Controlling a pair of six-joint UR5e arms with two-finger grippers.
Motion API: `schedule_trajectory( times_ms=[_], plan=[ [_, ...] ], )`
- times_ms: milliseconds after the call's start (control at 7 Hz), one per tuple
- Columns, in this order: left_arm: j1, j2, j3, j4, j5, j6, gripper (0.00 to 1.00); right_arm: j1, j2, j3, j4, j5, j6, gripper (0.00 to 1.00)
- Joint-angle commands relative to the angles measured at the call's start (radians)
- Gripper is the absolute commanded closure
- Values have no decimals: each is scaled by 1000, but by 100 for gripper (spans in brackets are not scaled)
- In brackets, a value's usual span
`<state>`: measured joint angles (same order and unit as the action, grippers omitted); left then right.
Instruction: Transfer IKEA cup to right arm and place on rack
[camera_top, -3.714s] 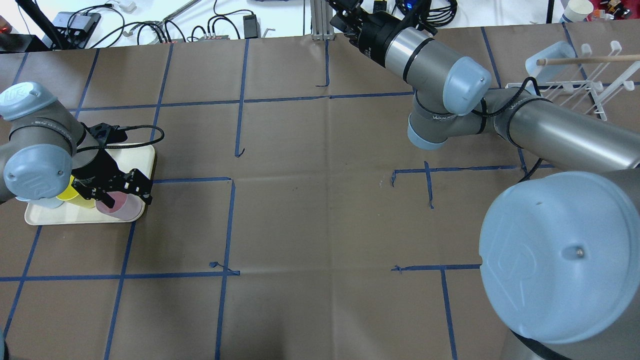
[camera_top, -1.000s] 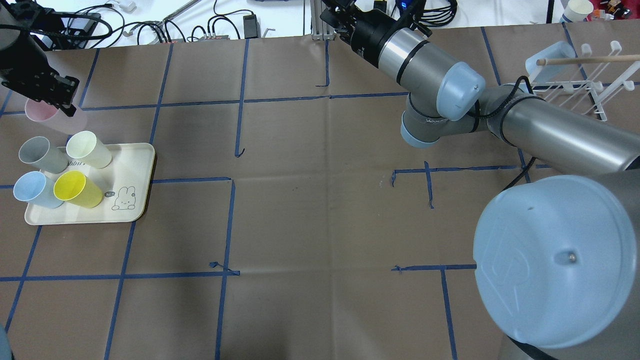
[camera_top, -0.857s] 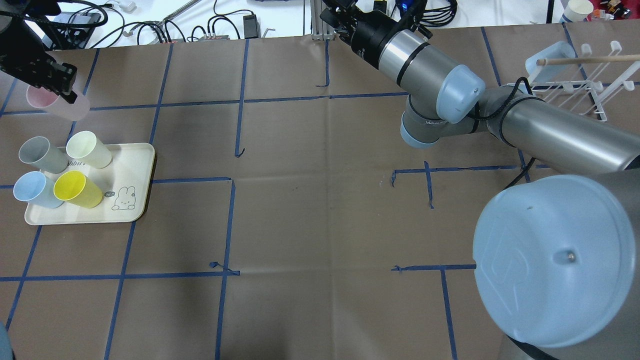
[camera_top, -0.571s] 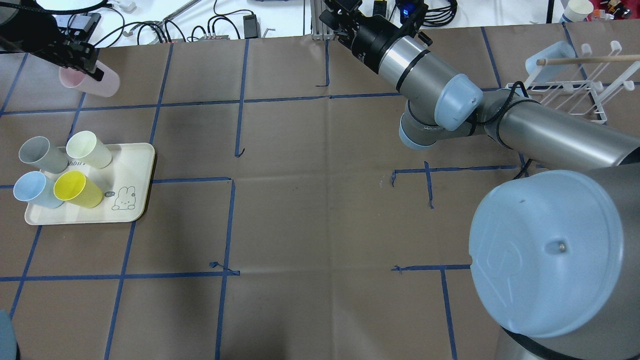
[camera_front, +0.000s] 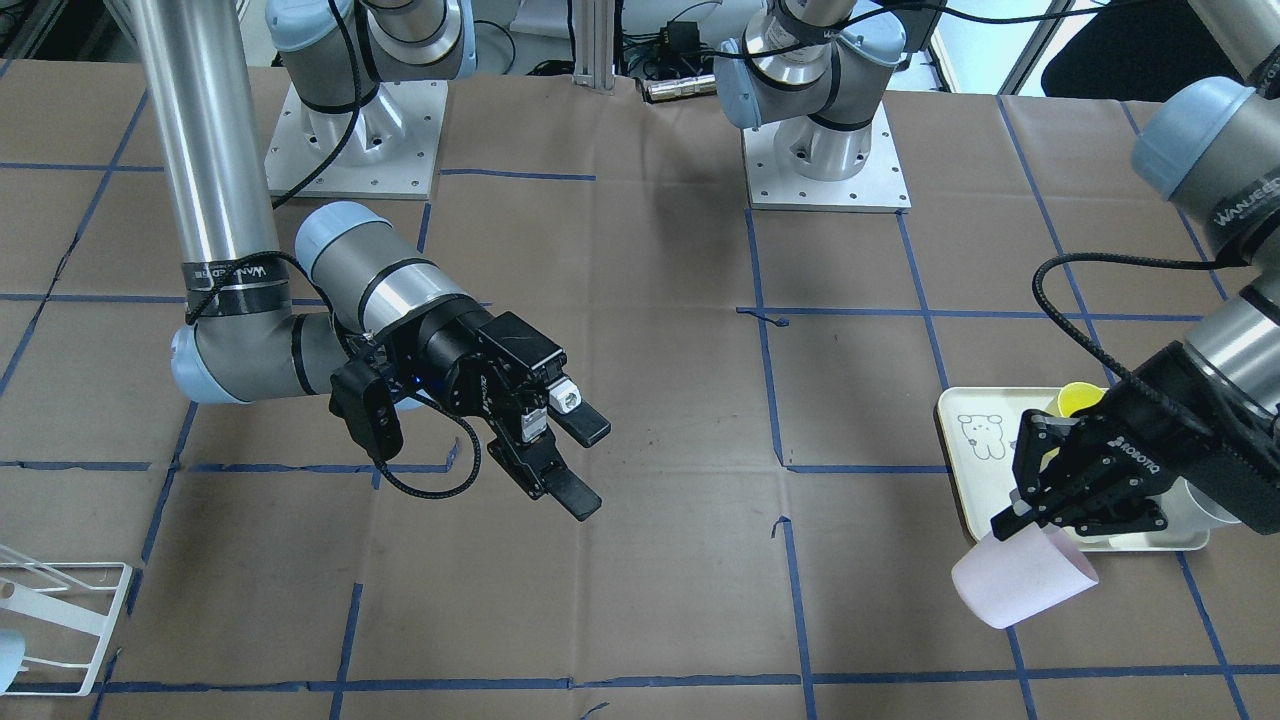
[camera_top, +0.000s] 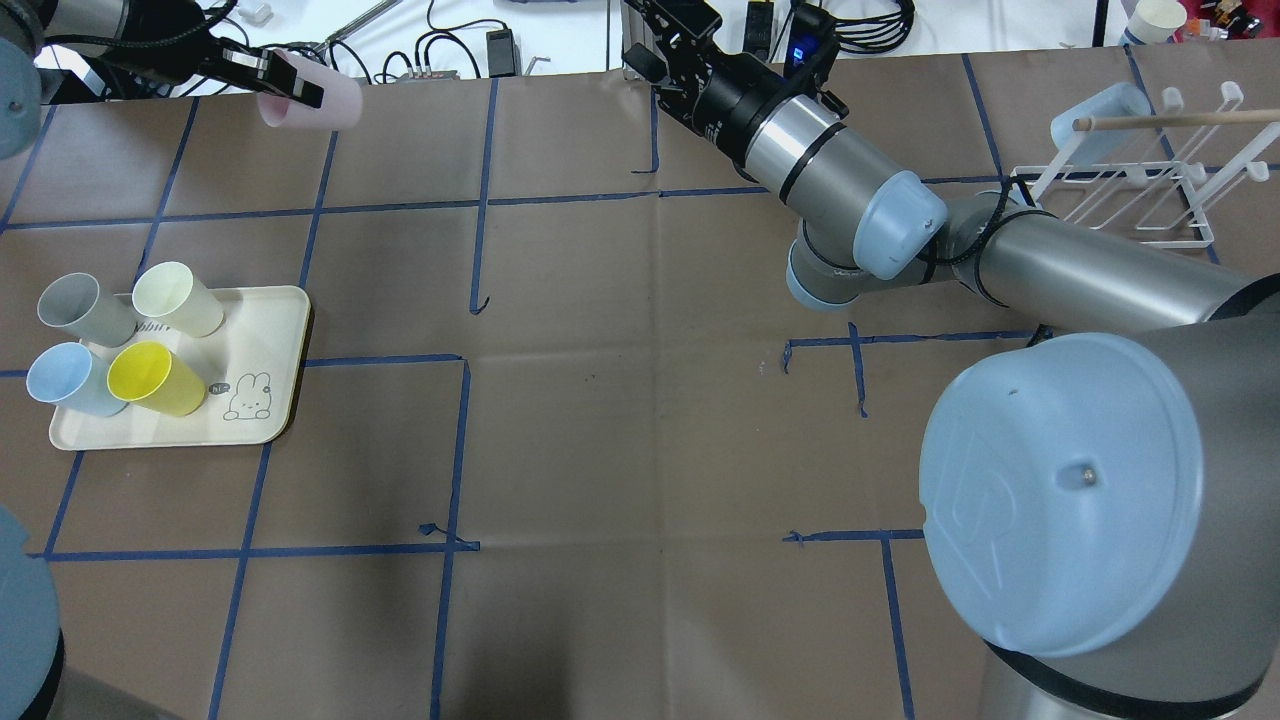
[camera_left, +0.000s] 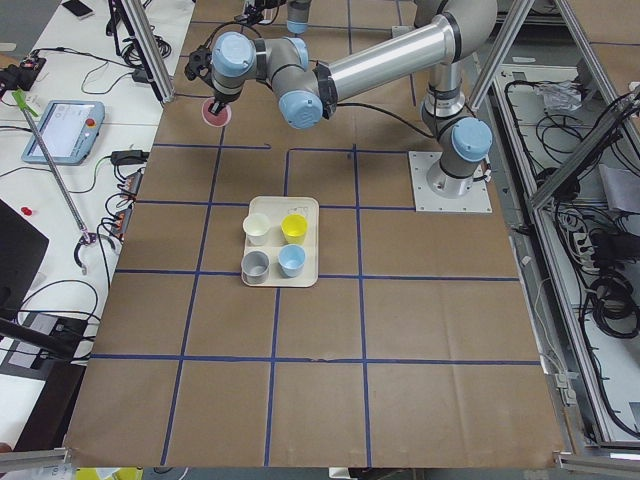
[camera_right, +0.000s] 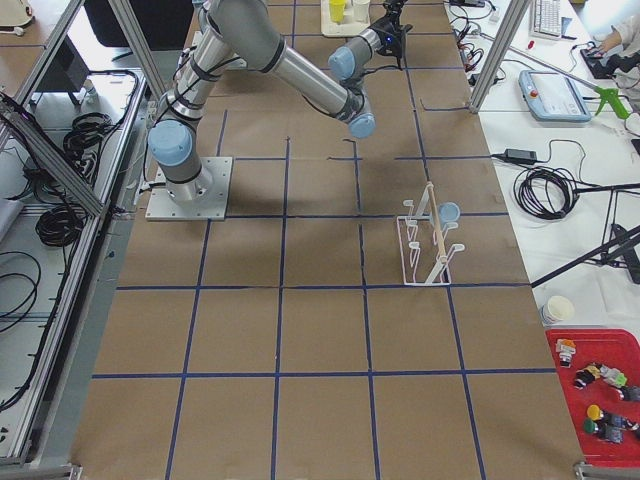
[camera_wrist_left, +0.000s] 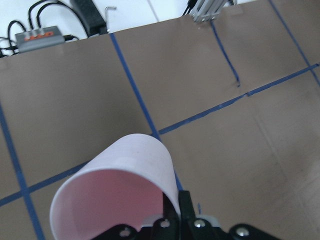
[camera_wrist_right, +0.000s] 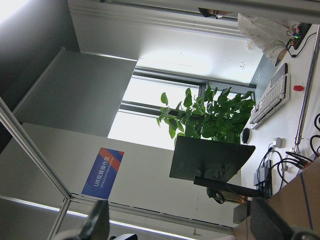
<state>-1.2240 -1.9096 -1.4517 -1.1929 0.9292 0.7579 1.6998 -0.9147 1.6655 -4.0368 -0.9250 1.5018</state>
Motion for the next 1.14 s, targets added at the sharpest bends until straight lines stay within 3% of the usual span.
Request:
schedule_trajectory(
  times_ms=[0, 571, 714, 857, 1000],
  plan=[
    [-2, -11, -111, 184, -195, 35, 100, 4, 7, 17, 19, -3, 55, 0],
    [-12, -54, -435, 811, -546, 60, 100, 4, -9, 68, 177, -2, 106, 0],
    [-59, -99, -453, 1005, -609, 46, 100, 1, -13, 113, 185, -3, 106, 0],
    [-121, -127, -455, 1103, -616, 17, 100, 0, -19, 138, 183, -3, 106, 0],
    [-174, -112, -455, 1110, -616, -9, 100, -2, -19, 140, 183, -2, 106, 0]
  ],
)
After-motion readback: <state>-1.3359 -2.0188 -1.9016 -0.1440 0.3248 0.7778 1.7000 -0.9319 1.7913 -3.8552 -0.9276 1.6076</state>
